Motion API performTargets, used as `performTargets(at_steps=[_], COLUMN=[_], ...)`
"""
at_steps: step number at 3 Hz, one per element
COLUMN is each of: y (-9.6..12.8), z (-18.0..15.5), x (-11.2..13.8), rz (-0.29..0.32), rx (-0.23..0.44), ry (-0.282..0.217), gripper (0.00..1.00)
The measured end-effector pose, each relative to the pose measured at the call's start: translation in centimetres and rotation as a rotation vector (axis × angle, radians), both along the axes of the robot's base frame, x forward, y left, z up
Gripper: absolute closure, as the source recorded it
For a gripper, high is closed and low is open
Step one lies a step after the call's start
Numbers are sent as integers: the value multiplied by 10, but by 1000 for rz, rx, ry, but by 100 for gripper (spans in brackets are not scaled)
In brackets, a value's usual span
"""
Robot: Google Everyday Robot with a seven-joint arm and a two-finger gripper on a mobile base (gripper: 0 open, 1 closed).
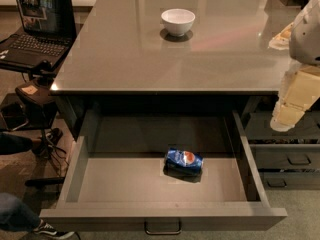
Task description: Pick pepsi can from top drawer and place on counter
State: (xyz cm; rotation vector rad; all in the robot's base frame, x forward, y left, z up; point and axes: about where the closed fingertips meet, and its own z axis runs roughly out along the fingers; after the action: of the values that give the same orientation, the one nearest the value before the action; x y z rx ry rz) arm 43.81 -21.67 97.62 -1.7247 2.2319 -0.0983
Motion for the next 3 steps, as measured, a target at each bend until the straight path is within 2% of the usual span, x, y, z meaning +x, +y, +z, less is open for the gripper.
performTargets(at_steps=[1,2,3], y=[0,-4,-10], z=[0,-18,-76], x=[0,1,7], rz=[0,-17,-82], rx=[0,47,135], ry=[0,10,67], gripper=[0,0,0])
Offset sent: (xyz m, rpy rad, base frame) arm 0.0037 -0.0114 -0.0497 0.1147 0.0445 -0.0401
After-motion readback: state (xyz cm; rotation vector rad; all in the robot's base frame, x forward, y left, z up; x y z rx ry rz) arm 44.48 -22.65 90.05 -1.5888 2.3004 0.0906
